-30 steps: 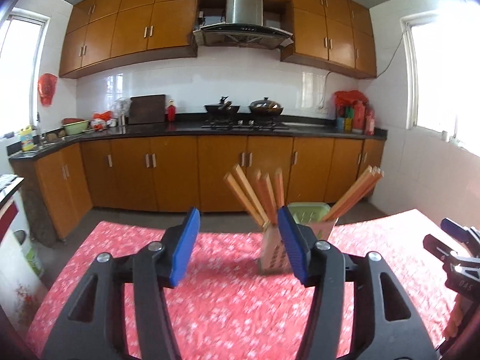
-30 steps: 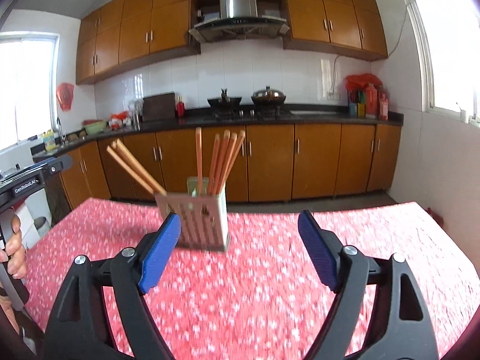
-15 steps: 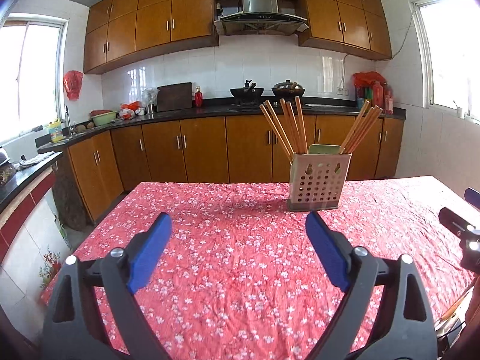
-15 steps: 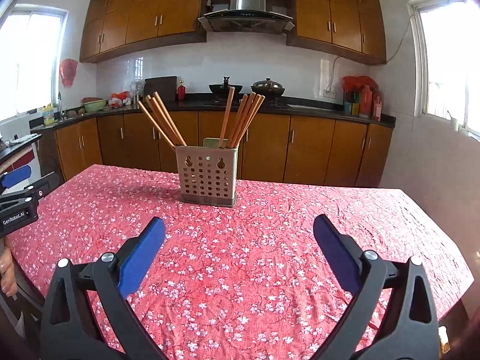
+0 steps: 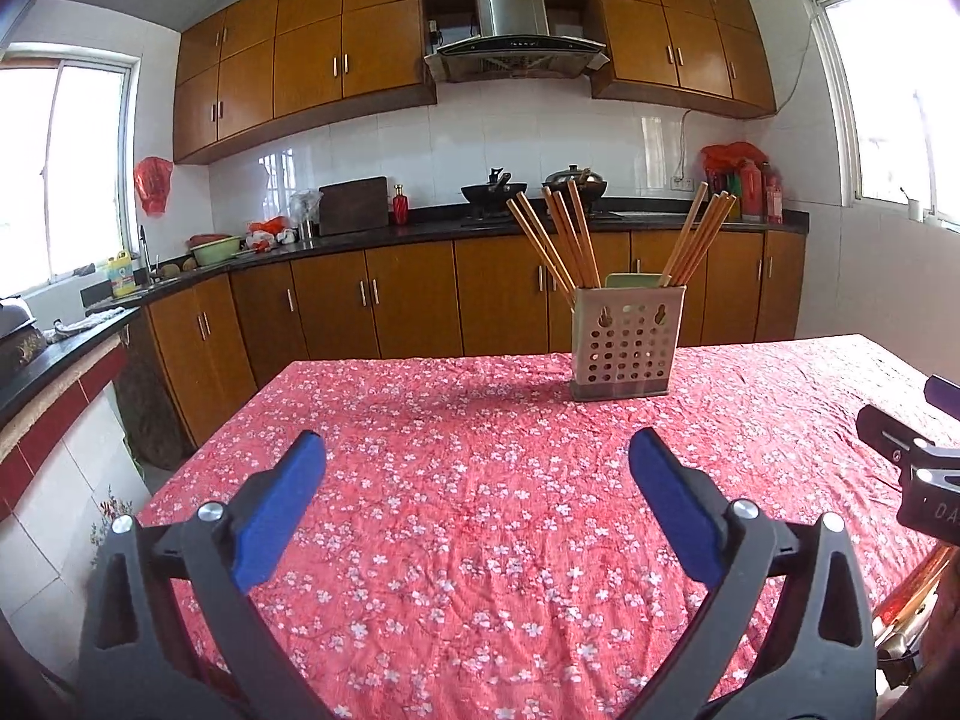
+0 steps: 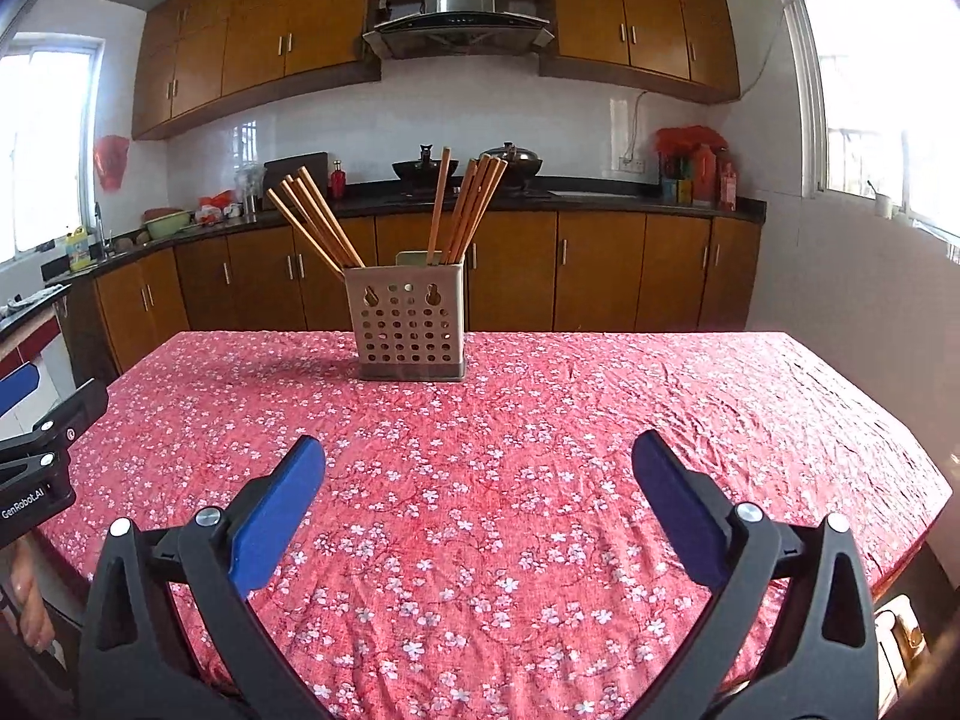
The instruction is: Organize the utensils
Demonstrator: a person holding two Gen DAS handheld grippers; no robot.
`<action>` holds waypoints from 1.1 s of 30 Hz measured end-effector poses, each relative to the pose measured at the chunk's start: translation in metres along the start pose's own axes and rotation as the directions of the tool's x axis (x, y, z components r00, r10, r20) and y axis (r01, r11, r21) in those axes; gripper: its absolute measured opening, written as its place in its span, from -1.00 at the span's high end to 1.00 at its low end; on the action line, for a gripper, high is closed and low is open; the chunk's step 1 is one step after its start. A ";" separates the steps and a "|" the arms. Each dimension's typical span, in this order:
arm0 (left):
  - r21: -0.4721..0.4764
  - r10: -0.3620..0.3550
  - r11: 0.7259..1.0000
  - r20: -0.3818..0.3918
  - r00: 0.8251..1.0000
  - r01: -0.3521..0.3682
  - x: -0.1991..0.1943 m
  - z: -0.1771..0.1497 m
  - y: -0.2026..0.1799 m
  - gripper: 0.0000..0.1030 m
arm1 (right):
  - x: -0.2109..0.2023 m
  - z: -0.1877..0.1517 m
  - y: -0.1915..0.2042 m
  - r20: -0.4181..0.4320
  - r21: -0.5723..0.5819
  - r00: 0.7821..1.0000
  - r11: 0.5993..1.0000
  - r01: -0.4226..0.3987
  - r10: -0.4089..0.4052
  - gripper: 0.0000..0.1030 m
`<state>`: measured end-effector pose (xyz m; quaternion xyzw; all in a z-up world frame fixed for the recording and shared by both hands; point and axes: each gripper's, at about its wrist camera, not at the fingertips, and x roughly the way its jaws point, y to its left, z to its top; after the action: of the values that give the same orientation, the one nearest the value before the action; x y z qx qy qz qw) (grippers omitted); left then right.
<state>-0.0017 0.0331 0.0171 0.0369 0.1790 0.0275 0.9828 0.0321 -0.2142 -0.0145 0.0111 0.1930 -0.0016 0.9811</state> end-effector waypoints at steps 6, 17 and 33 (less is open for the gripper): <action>-0.016 -0.008 1.000 -0.014 1.000 0.008 -0.001 -0.001 0.000 -0.92 | -0.004 -0.005 0.001 0.004 0.000 1.000 1.000 -0.010 0.010 -0.97; -0.026 -0.003 1.000 -0.008 1.000 0.003 -0.003 -0.003 0.000 -0.92 | -0.004 -0.008 -0.001 -0.002 0.008 1.000 1.000 0.001 -0.001 -0.97; -0.026 -0.012 1.000 -0.022 1.000 0.012 0.001 -0.005 -0.002 -0.92 | -0.002 -0.009 -0.004 -0.012 0.017 1.000 1.000 0.005 -0.004 -0.97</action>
<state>-0.0029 0.0316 0.0117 0.0229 0.1895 0.0243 0.9813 0.0265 -0.2180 -0.0225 0.0191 0.1989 -0.0054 0.9798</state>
